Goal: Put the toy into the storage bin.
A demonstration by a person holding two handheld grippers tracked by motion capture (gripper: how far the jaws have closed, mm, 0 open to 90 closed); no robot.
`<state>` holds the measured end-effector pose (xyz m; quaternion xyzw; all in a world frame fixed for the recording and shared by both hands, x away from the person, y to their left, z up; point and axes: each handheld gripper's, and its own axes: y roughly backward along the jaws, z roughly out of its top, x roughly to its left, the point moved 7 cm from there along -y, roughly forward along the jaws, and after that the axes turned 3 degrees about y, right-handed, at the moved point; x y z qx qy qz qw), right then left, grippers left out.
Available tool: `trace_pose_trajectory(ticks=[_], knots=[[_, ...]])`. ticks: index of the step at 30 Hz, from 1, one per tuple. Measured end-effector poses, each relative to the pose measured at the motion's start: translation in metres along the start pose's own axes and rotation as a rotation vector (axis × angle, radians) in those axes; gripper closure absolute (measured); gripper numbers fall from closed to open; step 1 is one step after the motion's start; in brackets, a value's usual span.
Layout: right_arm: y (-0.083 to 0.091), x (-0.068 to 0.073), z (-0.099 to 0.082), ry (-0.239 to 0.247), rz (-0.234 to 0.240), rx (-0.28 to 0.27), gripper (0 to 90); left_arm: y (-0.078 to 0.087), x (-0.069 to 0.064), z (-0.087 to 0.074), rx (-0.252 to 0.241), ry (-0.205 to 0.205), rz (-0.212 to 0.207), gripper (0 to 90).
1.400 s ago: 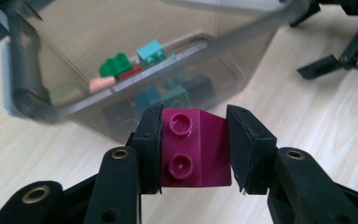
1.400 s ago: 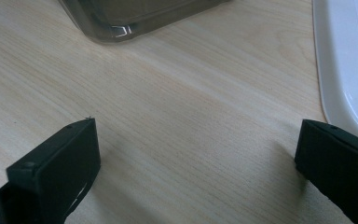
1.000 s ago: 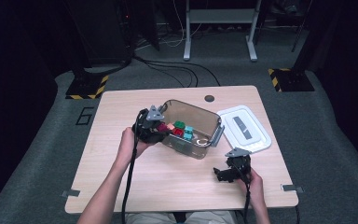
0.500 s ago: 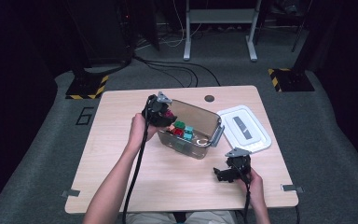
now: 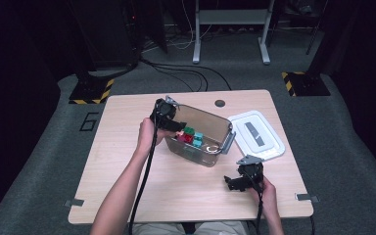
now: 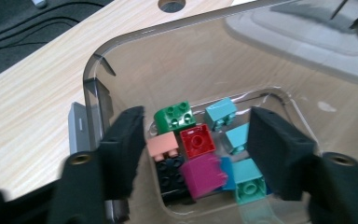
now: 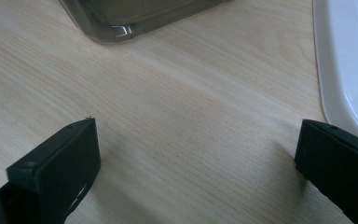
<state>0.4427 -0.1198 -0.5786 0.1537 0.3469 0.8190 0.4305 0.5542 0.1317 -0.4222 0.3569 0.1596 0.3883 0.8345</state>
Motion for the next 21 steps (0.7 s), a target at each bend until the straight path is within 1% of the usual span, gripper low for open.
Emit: trace_pose_trajectory(ticks=[1,3,4,6,9,10,11,12,13,14,16,19,21], knots=[[0.000,0.000,0.000,0.000,0.000,0.000,0.0,0.002,-0.001,-0.001,-0.007,0.001,0.000,28.2],[0.000,0.000,0.000,0.000,0.000,0.000,0.0,0.008,-0.002,-0.007,-0.015,0.004,0.010,23.0],[0.000,0.000,0.000,0.002,0.000,0.000,0.0,0.011,-0.002,-0.011,-0.015,0.012,0.018,21.5],[0.000,0.000,0.000,0.003,0.000,0.000,0.0,0.017,-0.002,-0.018,-0.022,0.016,0.018,17.9],[0.000,0.000,0.000,0.003,0.000,0.000,0.0,0.027,-0.003,-0.031,-0.042,0.023,0.022,15.5],[0.000,0.000,0.000,-0.005,0.000,0.004,0.0,0.030,-0.003,-0.034,-0.042,0.016,0.024,15.1],[0.000,0.000,0.000,0.001,0.000,0.001,0.0,0.034,-0.004,-0.040,-0.059,0.026,0.031,14.9],[0.000,0.000,0.000,-0.006,0.001,0.006,0.0,0.037,-0.004,-0.045,-0.060,0.021,0.031,14.9],[0.000,0.000,0.000,-0.005,0.001,0.005,0.0,0.040,-0.004,-0.051,-0.064,0.032,0.036,14.7],[0.000,0.000,0.000,-0.005,0.001,0.005,0.0,0.043,-0.004,-0.057,-0.066,0.030,0.040,14.1],[0.000,0.000,0.000,-0.005,0.004,0.007,0.0,0.046,-0.004,-0.068,-0.068,0.031,0.051,14.0],[0.000,0.001,0.000,-0.003,0.008,0.005,0.0,0.049,-0.002,-0.087,-0.071,0.042,0.060,13.5],[0.000,0.001,0.000,-0.003,0.010,0.005,0.0,0.049,-0.001,-0.101,-0.060,0.044,0.072,13.1]])
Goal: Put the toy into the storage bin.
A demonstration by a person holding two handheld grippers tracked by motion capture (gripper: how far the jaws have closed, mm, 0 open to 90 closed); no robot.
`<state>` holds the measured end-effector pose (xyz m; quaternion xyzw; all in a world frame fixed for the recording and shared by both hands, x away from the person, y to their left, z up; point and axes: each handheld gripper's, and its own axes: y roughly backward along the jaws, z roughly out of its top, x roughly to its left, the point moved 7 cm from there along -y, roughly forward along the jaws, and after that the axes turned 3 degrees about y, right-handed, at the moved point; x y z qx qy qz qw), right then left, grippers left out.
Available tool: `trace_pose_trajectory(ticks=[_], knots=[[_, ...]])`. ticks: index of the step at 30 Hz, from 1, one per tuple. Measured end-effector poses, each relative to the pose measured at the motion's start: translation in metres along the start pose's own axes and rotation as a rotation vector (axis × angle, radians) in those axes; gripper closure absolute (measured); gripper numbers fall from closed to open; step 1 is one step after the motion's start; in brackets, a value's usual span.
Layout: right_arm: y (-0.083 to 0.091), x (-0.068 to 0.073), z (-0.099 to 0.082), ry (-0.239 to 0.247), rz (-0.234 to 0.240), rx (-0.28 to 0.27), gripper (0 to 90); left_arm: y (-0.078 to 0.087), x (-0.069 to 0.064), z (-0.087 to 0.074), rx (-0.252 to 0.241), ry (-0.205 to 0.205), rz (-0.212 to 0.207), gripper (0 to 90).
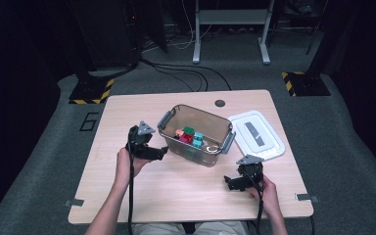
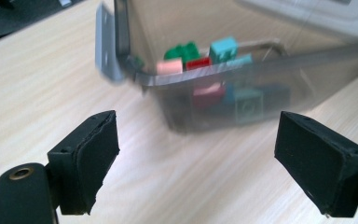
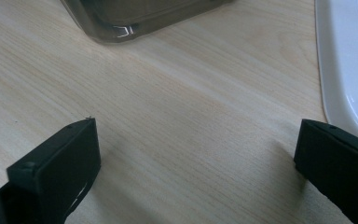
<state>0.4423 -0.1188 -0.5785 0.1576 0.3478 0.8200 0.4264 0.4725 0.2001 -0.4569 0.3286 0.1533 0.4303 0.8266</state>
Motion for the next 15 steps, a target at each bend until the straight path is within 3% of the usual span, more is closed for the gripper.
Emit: trace_pose_trajectory(ticks=[3,9,11,12,15], knots=[[-0.001,-0.002,0.001,0.020,0.004,-0.005,0.0,-0.004,0.004,-0.023,0.018,0.017,0.020,11.5],[0.000,-0.001,0.000,0.013,0.015,-0.003,0.0,-0.020,0.013,-0.071,0.063,0.067,0.035,9.7],[0.001,-0.005,-0.001,0.034,0.018,-0.005,0.0,-0.026,0.016,-0.085,0.061,0.090,0.046,9.4],[0.002,-0.004,-0.002,0.002,0.012,0.000,0.0,-0.028,0.017,-0.091,0.063,0.109,0.055,9.0],[0.002,-0.006,-0.002,0.018,0.008,0.006,0.0,-0.033,0.019,-0.104,0.053,0.120,0.072,8.9]])
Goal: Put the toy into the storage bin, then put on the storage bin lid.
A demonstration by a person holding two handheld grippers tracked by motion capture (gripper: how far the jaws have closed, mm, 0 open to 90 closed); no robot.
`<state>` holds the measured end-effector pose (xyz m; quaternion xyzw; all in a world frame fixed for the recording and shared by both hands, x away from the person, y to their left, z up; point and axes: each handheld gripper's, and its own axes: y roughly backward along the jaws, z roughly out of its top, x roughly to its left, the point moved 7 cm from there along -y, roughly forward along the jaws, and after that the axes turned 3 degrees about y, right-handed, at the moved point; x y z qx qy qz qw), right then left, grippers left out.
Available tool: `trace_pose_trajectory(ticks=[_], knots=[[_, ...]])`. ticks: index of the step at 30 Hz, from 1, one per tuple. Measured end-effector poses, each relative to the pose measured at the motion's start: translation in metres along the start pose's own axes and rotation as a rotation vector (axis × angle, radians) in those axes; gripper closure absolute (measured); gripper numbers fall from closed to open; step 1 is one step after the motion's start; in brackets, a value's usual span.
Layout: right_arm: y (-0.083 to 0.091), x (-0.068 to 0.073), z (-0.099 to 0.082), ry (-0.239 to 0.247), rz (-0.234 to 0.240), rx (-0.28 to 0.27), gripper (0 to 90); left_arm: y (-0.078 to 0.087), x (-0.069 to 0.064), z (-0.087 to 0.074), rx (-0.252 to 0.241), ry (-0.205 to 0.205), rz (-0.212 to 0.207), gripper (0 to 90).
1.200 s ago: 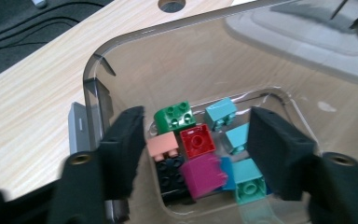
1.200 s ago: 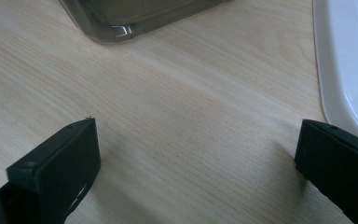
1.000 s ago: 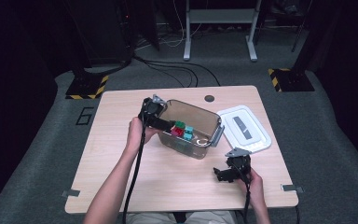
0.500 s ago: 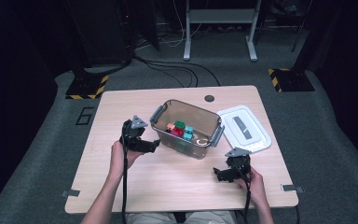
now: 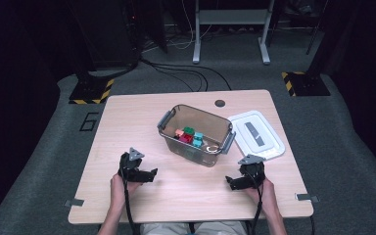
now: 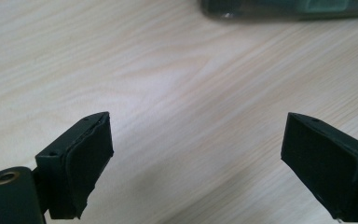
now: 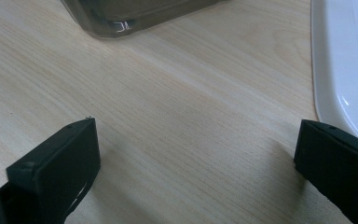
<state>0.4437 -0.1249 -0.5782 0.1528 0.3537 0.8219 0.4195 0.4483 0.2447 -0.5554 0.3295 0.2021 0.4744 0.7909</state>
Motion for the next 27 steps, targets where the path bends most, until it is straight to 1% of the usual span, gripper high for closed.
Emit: trace_pose_trajectory(ticks=[1,3,4,5,6,7,8,9,11,12,14,15,16,17,20,24,27], knots=[[0.000,0.000,0.000,-0.001,-0.002,0.000,0.0,-0.001,0.000,-0.002,-0.003,0.012,0.001,8.6],[0.001,-0.003,0.000,-0.002,-0.001,0.008,0.2,-0.002,0.001,-0.006,-0.005,0.017,-0.002,8.4],[0.003,-0.004,0.000,-0.021,-0.007,0.006,0.3,-0.004,0.001,-0.007,-0.016,0.016,0.003,8.4],[0.004,-0.007,0.001,-0.011,-0.008,0.004,0.4,-0.005,0.001,-0.008,-0.011,0.011,0.006,8.4],[0.008,-0.011,0.001,-0.007,-0.006,-0.002,1.1,-0.005,0.001,-0.009,-0.004,0.010,-0.001,8.4],[0.012,-0.014,0.003,-0.029,-0.008,-0.017,1.9,-0.006,0.001,-0.009,-0.002,0.009,-0.005,8.3],[0.016,-0.020,0.004,-0.019,-0.008,-0.024,2.2,-0.008,0.000,-0.010,-0.007,0.011,-0.003,8.1],[0.019,-0.025,0.006,-0.034,-0.012,-0.031,2.6,-0.008,0.001,-0.010,-0.001,0.002,-0.001,8.1],[0.025,-0.035,0.009,-0.039,-0.029,-0.046,3.6,-0.012,0.000,-0.012,-0.007,0.004,0.000,7.7],[0.026,-0.039,0.010,-0.037,-0.033,-0.047,3.4,-0.013,-0.001,-0.014,-0.003,0.013,-0.006,7.7],[0.028,-0.048,0.013,-0.051,-0.035,-0.045,3.3,-0.014,-0.001,-0.016,-0.018,0.023,-0.009,7.0],[0.029,-0.053,0.015,-0.050,-0.039,-0.046,3.3,-0.014,-0.002,-0.017,-0.034,0.035,-0.011,6.8],[0.028,-0.057,0.017,-0.045,-0.041,-0.044,3.3,-0.014,-0.002,-0.018,-0.038,0.033,-0.007,6.8],[0.028,-0.062,0.020,-0.051,-0.044,-0.042,3.3,-0.013,-0.002,-0.018,-0.033,0.030,-0.004,6.7],[0.025,-0.074,0.027,-0.050,-0.050,-0.042,3.3,-0.014,-0.003,-0.018,-0.038,0.043,-0.002,6.6],[0.016,-0.090,0.039,-0.058,-0.052,-0.042,0.9,-0.014,-0.003,-0.018,-0.038,0.041,-0.006,6.3],[0.007,-0.101,0.047,-0.062,-0.041,-0.045,0.0,-0.014,-0.003,-0.018,-0.037,0.040,-0.006,6.3]])
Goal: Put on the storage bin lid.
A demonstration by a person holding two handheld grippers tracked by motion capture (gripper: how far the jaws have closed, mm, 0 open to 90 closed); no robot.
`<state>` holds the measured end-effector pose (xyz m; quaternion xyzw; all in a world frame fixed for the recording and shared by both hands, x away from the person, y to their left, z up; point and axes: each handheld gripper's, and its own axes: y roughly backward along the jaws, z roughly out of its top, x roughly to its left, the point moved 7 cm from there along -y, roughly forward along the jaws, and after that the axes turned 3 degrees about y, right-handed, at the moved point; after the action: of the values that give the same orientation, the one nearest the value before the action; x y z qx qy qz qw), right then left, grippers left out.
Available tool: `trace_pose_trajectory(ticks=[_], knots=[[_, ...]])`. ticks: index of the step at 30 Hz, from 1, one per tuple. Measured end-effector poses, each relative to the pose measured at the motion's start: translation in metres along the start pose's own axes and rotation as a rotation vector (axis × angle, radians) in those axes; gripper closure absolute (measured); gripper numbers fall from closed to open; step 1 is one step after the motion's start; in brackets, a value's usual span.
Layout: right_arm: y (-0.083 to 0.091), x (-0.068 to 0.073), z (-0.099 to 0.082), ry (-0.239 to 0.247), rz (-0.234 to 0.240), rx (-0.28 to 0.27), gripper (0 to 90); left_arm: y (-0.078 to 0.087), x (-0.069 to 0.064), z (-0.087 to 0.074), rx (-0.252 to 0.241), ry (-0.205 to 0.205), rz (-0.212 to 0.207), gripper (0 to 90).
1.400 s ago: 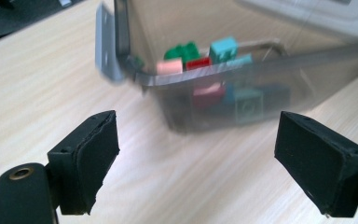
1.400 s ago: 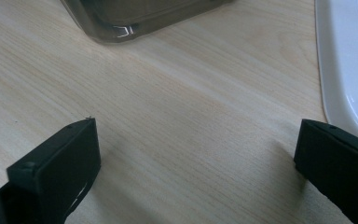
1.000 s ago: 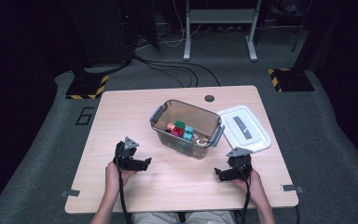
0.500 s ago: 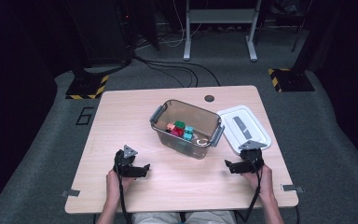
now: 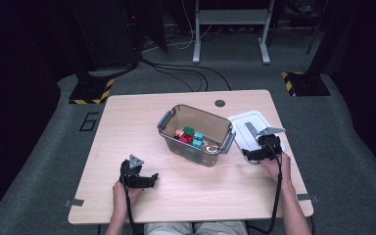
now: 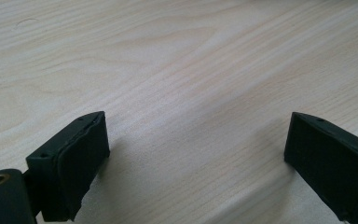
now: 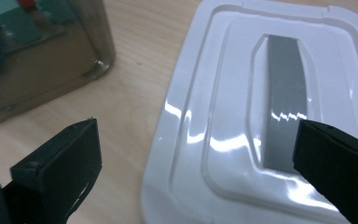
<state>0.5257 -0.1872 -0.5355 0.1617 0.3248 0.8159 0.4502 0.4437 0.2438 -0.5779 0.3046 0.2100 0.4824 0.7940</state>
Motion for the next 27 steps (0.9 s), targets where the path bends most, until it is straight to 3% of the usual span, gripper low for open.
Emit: trace_pose_trajectory(ticks=[4,6,7,8,10,13,19,22,25,27], knots=[[-0.011,-0.014,0.008,-0.003,0.006,0.010,0.0,0.000,0.000,0.000,0.004,-0.001,-0.001,6.2],[-0.015,-0.020,0.010,-0.033,-0.002,0.017,0.0,0.000,0.000,0.000,0.006,-0.004,0.000,6.0],[-0.018,-0.026,0.010,-0.025,-0.003,0.027,0.0,0.000,0.000,0.000,0.003,-0.002,0.001,6.0],[-0.021,-0.028,0.010,-0.058,0.012,0.049,0.0,0.001,0.000,0.000,0.005,-0.001,0.003,6.0],[-0.027,-0.037,0.010,-0.061,-0.012,0.051,1.1,0.001,0.000,-0.001,0.004,0.000,0.005,6.0],[-0.034,-0.047,0.010,-0.093,0.006,0.074,1.2,0.001,-0.001,-0.001,0.004,0.001,0.005,6.0],[-0.045,-0.055,0.012,-0.071,-0.037,0.065,15.0,0.000,-0.001,-0.001,0.000,0.002,0.006,6.0],[-0.047,-0.057,0.014,-0.059,-0.068,0.050,29.5,0.000,-0.001,-0.001,0.000,0.001,0.006,6.0],[-0.047,-0.060,0.018,-0.091,-0.041,0.068,38.2,0.000,-0.001,-0.001,0.001,0.001,0.005,6.0],[-0.049,-0.060,0.019,-0.077,-0.043,0.080,40.7,0.001,-0.001,-0.001,0.002,0.000,0.005,6.1]])
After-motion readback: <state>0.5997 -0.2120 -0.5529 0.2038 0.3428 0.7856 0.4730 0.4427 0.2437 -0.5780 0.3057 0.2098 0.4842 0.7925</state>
